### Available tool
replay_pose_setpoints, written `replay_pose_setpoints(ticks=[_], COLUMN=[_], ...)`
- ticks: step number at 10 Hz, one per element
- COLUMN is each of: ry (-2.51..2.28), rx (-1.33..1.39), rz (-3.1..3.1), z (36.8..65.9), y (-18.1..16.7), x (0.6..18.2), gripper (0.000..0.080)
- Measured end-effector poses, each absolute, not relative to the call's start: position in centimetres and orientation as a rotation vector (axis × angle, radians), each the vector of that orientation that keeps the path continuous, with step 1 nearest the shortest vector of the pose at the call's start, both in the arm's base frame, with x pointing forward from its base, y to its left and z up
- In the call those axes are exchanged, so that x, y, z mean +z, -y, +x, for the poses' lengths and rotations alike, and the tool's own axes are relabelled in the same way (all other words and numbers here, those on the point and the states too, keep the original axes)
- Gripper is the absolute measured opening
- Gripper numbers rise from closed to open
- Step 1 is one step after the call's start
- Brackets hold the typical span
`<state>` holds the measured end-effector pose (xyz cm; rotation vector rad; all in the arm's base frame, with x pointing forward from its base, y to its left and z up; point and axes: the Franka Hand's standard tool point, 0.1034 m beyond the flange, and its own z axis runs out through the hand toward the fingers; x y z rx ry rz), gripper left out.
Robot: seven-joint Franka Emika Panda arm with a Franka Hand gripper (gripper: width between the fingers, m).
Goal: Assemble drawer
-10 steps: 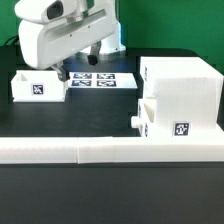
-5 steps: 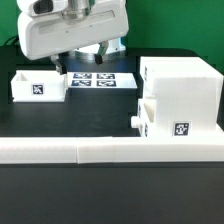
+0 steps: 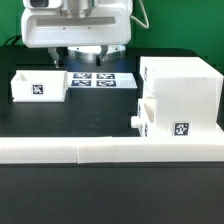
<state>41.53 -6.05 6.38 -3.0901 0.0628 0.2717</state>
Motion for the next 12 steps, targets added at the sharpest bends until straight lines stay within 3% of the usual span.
replay_pose_setpoints(ticks=[2,7,12], ry=[-0.096,-0.007,0.151], rx=[0.25,0.241,0.192], rz=[-3.086,-3.085,-3.071], z=[40.8,40.9,38.2], y=[7.7,7.4,8.1], x=[5.7,5.6,2.3], gripper=[0.0649,0.0649,0.0649])
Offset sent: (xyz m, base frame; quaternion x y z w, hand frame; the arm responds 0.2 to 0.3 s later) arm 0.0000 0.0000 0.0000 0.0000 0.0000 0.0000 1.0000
